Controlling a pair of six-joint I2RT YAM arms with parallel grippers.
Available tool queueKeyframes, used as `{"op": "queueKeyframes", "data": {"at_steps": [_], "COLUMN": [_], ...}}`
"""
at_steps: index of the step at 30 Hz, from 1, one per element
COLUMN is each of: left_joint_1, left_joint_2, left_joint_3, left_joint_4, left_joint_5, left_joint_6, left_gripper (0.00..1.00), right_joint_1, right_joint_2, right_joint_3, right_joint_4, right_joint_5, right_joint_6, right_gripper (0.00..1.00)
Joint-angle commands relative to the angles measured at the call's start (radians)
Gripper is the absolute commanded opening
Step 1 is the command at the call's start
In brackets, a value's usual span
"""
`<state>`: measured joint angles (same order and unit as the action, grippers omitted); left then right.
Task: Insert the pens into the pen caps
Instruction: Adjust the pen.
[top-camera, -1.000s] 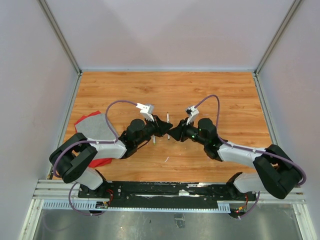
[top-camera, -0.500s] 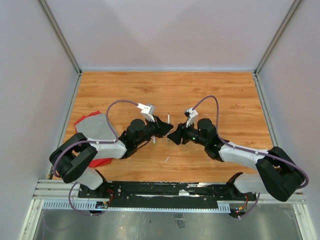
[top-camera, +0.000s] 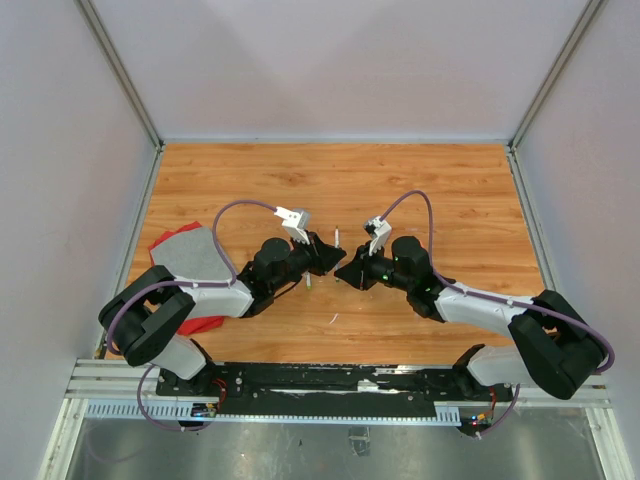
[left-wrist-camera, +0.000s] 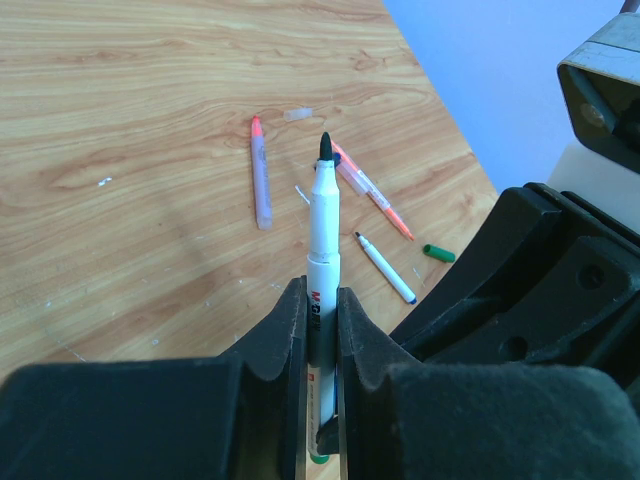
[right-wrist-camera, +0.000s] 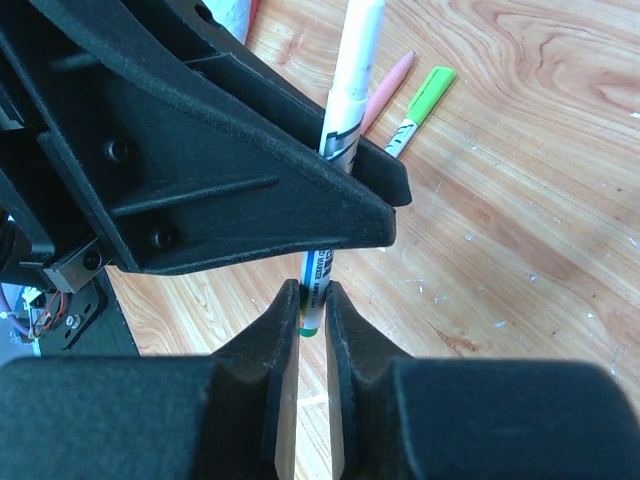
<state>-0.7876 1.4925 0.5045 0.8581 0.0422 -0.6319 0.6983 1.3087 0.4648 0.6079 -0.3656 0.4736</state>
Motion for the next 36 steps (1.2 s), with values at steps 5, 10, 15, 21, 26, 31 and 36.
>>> {"op": "queueKeyframes", "data": {"at_steps": [5, 10, 15, 21, 26, 31, 36], "left_joint_1": [-0.003, -0.004, -0.004, -0.004, -0.004, -0.004, -0.003], "left_joint_2": [0.009, 0.008, 0.005, 0.002, 0.002, 0.005, 0.006], "left_joint_3": [0.011, 0.011, 0.009, 0.010, 0.010, 0.011, 0.012], "left_joint_4": [0.019, 0.018, 0.018, 0.015, 0.010, 0.011, 0.014], "left_joint_5": [0.012, 0.012, 0.009, 0.007, 0.002, 0.006, 0.013], "left_joint_6": [0.005, 0.005, 0.007, 0.006, 0.003, 0.000, 0.003], "left_gripper": [0.00, 0.00, 0.01, 0.05, 0.28, 0.32, 0.18], "right_joint_1": [0.007, 0.009, 0.013, 0.016, 0.015, 0.016, 0.016], "right_joint_2": [0.011, 0.039, 0.059, 0.048, 0.017, 0.006, 0.000], "right_joint_3": [0.024, 0.029, 0.033, 0.027, 0.024, 0.028, 0.030], "right_joint_4": [0.032, 0.052, 0.074, 0.084, 0.078, 0.067, 0.067], "right_joint_5": [0.005, 0.003, -0.003, 0.011, 0.047, 0.062, 0.061], "right_joint_6": [-0.003, 0.008, 0.018, 0.029, 0.033, 0.031, 0.031], "right_gripper": [0.24, 0.34, 0.21, 0.10, 0.08, 0.08, 0.08]}}
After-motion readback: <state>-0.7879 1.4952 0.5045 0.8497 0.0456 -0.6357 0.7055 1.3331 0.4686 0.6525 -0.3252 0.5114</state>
